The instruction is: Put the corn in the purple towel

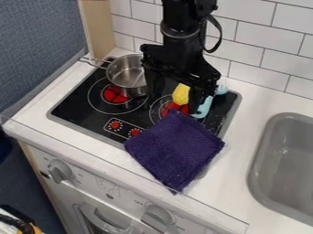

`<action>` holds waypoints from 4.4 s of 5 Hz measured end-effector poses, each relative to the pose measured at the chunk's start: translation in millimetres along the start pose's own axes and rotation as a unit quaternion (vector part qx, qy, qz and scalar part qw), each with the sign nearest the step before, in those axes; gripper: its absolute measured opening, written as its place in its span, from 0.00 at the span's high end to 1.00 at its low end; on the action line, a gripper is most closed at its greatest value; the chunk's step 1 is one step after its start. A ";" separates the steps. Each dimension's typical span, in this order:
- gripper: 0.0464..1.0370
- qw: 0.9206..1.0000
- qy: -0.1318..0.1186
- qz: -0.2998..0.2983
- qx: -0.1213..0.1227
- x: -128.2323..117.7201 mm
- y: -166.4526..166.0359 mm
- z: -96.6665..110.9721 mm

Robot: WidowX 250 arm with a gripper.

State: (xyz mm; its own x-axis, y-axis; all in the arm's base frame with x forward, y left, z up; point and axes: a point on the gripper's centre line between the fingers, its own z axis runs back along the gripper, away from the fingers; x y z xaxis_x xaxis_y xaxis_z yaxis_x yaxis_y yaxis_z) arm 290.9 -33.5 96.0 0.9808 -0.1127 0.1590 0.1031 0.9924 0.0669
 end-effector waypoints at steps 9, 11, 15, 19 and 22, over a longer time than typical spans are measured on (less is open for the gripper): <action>0.42 0.994 0.027 0.101 -0.039 73.7 45.1 -78.5; 0.42 0.998 -0.018 0.038 -0.052 25.3 8.0 -10.1; 0.42 0.997 0.056 0.048 -0.015 -58.2 -6.1 -41.0; 0.07 0.998 0.053 0.032 0.004 -52.6 -13.2 -53.2; 0.04 0.998 -0.020 0.060 -0.014 -33.7 1.8 17.8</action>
State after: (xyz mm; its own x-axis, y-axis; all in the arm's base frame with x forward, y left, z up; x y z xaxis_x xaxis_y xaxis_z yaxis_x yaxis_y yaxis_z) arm 255.1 -28.8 108.3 0.9790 0.0049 0.2037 -0.0088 0.9998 0.0185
